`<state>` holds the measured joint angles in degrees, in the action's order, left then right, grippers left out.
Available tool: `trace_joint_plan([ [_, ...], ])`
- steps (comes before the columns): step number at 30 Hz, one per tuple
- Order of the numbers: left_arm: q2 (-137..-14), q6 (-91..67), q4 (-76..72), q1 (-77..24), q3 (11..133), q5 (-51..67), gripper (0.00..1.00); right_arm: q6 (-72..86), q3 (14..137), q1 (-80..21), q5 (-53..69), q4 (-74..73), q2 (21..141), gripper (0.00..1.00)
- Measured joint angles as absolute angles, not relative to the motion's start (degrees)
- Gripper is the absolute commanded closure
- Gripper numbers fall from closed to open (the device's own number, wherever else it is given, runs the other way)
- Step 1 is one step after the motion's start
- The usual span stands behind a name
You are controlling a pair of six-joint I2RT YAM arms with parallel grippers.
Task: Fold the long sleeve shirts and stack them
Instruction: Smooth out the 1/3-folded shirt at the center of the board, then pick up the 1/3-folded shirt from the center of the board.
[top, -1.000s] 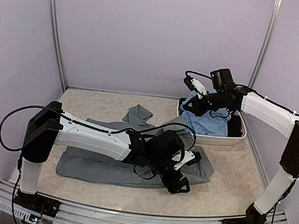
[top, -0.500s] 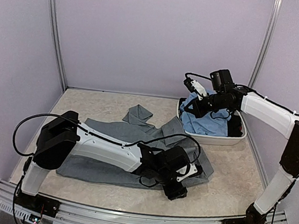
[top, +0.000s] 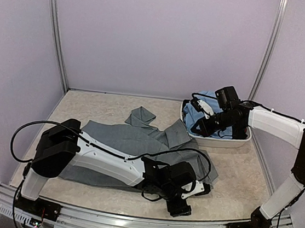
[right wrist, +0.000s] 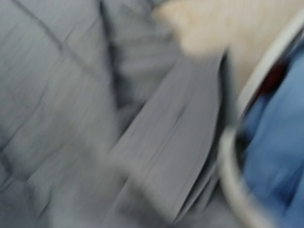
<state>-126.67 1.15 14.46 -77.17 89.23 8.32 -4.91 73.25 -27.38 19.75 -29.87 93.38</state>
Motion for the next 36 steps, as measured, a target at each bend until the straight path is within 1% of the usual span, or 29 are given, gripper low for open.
trace_joint_plan([
  [3, -124.0, 0.7, 12.8, -76.3, 84.4, 9.0, 0.24, -1.3, 64.8, -27.4, 21.8, -29.4, 86.7, 0.86],
  [6, -118.1, -1.6, 12.1, -74.0, 79.1, 12.0, 0.23, 2.2, 58.5, -28.4, 23.2, -29.2, 80.2, 0.85],
  [11, -104.3, -7.7, 6.8, -63.6, 72.0, 19.0, 0.23, 8.1, 47.4, -30.3, 24.1, -27.2, 71.4, 0.85],
  [15, -99.2, -14.2, 3.3, -55.4, 71.3, 21.7, 0.24, 11.8, 41.7, -30.6, 24.9, -25.5, 68.3, 0.85],
  [18, -100.3, -19.1, 1.9, -50.7, 72.8, 23.2, 0.24, 14.1, 39.4, -32.1, 25.8, -22.8, 68.2, 0.85],
  [20, -103.2, -22.1, 2.3, -48.5, 75.7, 23.4, 0.24, 15.2, 38.2, -33.3, 26.3, -21.0, 68.7, 0.86],
  [23, -109.7, -24.8, 5.2, -46.9, 84.7, 21.9, 0.25, 16.5, 36.7, -34.6, 26.8, -18.3, 70.5, 0.87],
  [29, -122.5, -28.4, 12.9, -47.7, 103.9, 16.3, 0.30, 17.5, 35.4, -35.2, 26.4, -14.7, 75.0, 0.89],
  [33, -131.3, -30.3, 19.3, -47.9, 116.7, 11.3, 0.30, 17.5, 35.3, -35.7, 26.1, -13.0, 77.9, 0.89],
  [36, -137.2, -31.6, 23.4, -48.1, 123.7, 7.3, 0.29, 17.4, 35.3, -36.0, 25.8, -12.1, 79.2, 0.89],
])
